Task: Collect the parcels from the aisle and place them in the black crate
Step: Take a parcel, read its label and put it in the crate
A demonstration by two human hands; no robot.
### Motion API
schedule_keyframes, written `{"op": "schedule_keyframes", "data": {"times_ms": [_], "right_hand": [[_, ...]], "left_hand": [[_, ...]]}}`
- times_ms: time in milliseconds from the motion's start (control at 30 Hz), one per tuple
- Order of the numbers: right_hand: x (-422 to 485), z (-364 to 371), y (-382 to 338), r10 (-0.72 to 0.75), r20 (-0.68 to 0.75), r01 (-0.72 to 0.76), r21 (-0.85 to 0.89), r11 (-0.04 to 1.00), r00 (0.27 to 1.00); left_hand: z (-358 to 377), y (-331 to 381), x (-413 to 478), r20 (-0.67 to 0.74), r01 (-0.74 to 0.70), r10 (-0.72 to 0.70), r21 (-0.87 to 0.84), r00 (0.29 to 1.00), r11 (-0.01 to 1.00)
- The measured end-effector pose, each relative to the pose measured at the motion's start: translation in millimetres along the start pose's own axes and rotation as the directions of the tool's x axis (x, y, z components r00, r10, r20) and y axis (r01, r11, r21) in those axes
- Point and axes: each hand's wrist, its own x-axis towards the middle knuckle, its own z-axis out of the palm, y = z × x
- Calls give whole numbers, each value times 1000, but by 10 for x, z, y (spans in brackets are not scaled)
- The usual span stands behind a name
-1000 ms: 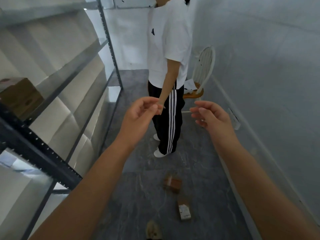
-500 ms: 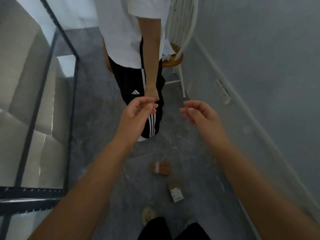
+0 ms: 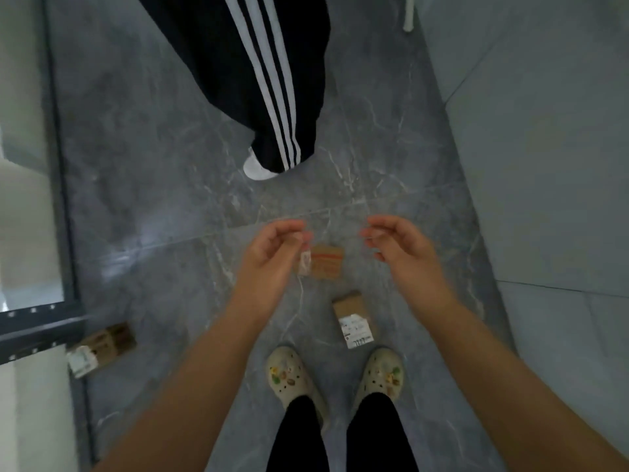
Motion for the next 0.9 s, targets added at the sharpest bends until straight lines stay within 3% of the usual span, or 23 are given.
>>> {"op": "schedule_keyframes", "data": {"times_ms": [133, 267, 400, 500, 600, 700, 900], "right_hand": [[542, 123, 984, 73, -9, -73, -7, 997, 997], [984, 185, 2017, 144, -109, -151, -60, 987, 984], [1278, 249, 2911, 227, -157, -262, -258, 930, 961], [1460, 340, 3326, 298, -84, -307, -367, 878, 951], [1603, 411, 3505, 349, 24, -317, -366, 875, 937], [1599, 475, 3419, 296, 106, -233, -392, 890, 949], [1137, 293, 2556, 66, 7, -62, -262, 963, 998]], "left_hand": [[156, -976, 646, -10, 79, -79, 35, 997, 996], [234, -2009, 1120, -88, 172, -162, 124, 983, 977], [262, -2881, 1484, -143, 315, -283, 322, 948, 893], [246, -3253, 1736, -221, 397, -337, 355, 915, 846], [230, -3489, 1928, -208, 405, -358, 261, 910, 876], [273, -3389, 1889, -183, 413, -382, 179, 906, 893], [279, -2493, 1354, -251, 304, -273, 93, 929, 948]]}}
